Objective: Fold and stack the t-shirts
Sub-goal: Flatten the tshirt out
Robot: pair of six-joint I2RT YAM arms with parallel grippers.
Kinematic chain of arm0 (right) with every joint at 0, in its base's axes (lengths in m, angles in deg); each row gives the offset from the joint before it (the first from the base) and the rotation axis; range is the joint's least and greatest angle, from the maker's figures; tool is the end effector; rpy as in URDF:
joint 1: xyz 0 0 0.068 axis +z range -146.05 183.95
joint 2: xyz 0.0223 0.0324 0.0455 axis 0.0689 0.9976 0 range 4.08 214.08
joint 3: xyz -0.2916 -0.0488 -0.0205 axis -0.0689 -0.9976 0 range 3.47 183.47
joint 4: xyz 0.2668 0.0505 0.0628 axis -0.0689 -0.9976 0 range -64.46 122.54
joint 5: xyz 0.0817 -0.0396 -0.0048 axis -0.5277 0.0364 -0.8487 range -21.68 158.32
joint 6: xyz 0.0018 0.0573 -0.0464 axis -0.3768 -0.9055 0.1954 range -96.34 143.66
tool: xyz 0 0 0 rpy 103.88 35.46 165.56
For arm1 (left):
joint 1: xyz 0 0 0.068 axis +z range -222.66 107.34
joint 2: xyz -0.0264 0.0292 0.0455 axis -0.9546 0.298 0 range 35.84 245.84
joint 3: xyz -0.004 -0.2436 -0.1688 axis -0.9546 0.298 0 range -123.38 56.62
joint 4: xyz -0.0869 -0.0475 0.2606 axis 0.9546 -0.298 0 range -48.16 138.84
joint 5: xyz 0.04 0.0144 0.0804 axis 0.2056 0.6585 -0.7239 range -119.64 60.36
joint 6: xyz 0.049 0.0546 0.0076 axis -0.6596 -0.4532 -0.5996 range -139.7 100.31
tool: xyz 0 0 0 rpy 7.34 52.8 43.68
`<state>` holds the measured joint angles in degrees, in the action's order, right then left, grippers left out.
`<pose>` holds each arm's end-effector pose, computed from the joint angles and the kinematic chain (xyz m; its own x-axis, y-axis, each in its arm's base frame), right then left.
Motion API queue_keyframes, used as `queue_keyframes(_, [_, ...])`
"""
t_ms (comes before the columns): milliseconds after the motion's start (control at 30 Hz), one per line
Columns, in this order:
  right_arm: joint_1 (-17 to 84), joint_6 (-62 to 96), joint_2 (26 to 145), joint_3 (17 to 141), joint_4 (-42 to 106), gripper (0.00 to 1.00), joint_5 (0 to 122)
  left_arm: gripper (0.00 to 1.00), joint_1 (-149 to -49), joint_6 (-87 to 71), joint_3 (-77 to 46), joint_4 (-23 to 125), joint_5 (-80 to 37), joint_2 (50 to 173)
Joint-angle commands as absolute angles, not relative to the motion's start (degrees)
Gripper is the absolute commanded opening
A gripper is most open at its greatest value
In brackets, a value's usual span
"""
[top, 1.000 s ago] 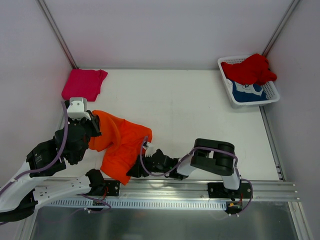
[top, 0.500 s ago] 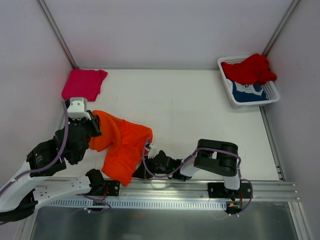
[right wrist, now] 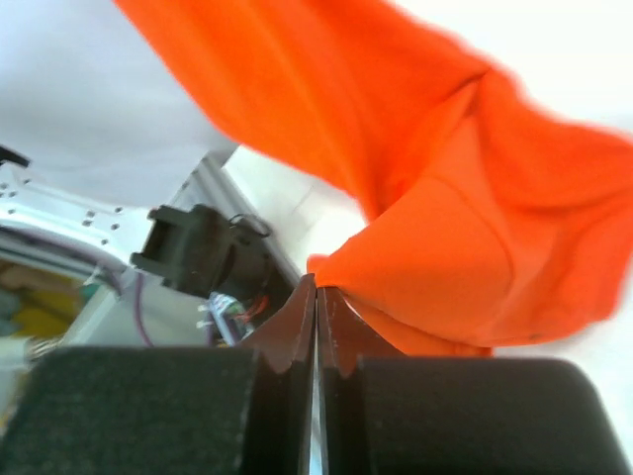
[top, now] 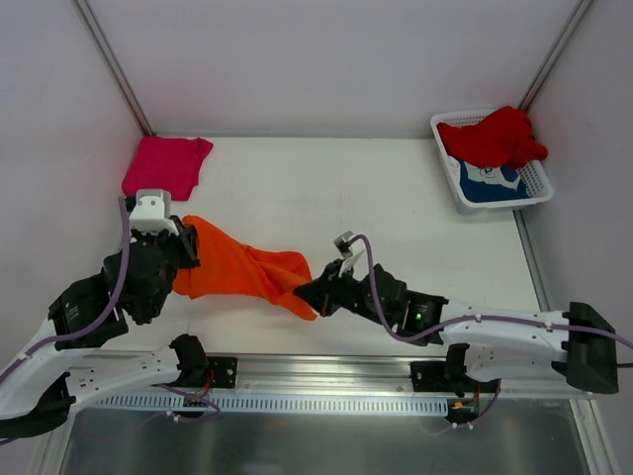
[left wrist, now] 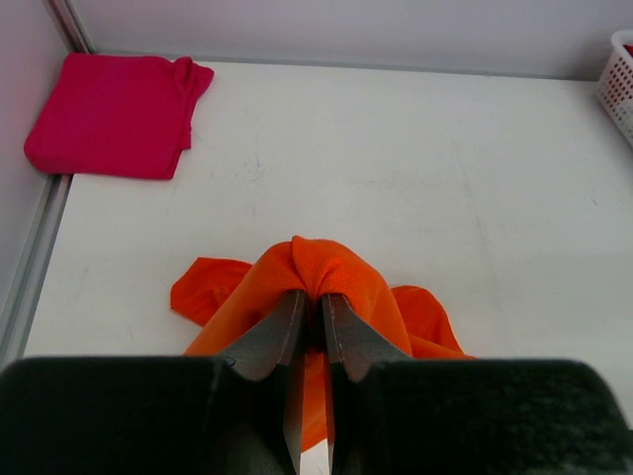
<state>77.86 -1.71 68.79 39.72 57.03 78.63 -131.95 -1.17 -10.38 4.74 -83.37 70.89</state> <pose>0.0913 0.2769 0.2920 -0.4011 0.1302 -0.9067 -0.8012 0.4299 0.4161 0.0855 -0.0467 0.4461 -0.1356 -0.1397 -0.9809 0.0664 0.9865 -0.1497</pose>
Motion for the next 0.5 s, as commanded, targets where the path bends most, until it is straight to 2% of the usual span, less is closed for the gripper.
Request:
queue_keyframes(0, [77.2,7.1,60.0,43.5,40.9,0.00,87.2,0.00,-132.3,-3.3,-14.6,6.0,-81.5,72.3])
queue_keyframes(333, [76.6,20.5,39.6,54.2,20.5,0.00,105.2,0.00,-132.3,-8.6,-23.6,6.2,-80.7,73.7])
queue_keyframes(467, [76.6,27.1,36.3,60.1,15.3,0.00,110.4,0.00,-132.3,-10.9,-27.3,6.3,-81.1,74.1])
